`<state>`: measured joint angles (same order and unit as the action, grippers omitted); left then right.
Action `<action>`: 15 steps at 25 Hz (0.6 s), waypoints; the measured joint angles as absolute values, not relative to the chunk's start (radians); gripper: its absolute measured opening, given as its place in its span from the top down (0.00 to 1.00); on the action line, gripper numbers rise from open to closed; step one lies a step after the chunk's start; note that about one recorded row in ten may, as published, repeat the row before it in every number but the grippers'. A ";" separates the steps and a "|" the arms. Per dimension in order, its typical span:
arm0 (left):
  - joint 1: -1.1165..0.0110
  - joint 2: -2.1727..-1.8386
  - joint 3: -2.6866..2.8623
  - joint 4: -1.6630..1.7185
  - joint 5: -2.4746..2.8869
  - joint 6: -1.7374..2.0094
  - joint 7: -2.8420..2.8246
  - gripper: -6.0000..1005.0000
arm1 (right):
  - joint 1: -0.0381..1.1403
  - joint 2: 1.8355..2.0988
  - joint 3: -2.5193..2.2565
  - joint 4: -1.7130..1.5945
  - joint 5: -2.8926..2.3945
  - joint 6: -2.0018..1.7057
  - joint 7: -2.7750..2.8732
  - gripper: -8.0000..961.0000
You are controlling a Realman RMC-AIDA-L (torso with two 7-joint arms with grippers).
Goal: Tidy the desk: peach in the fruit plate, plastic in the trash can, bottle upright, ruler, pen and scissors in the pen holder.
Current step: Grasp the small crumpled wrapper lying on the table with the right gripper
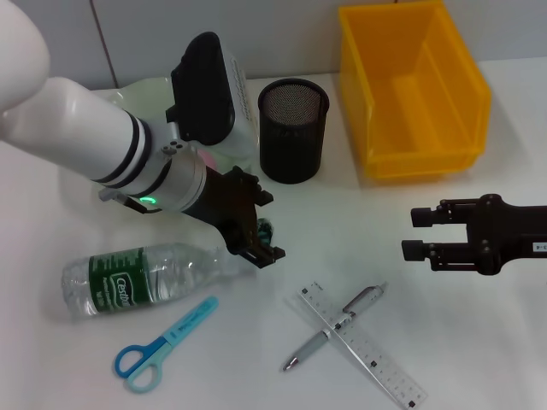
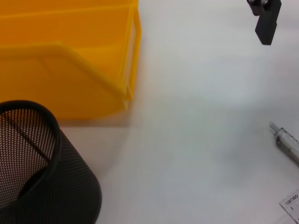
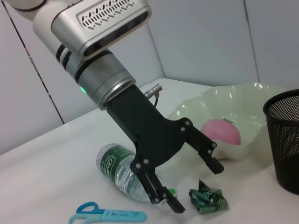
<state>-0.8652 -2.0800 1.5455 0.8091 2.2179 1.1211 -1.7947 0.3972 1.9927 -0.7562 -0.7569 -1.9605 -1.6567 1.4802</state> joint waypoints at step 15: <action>-0.865 -2.080 1.599 0.776 2.208 1.055 -1.805 0.14 | 0.397 1.989 -0.756 -0.752 -1.960 -1.657 1.480 0.31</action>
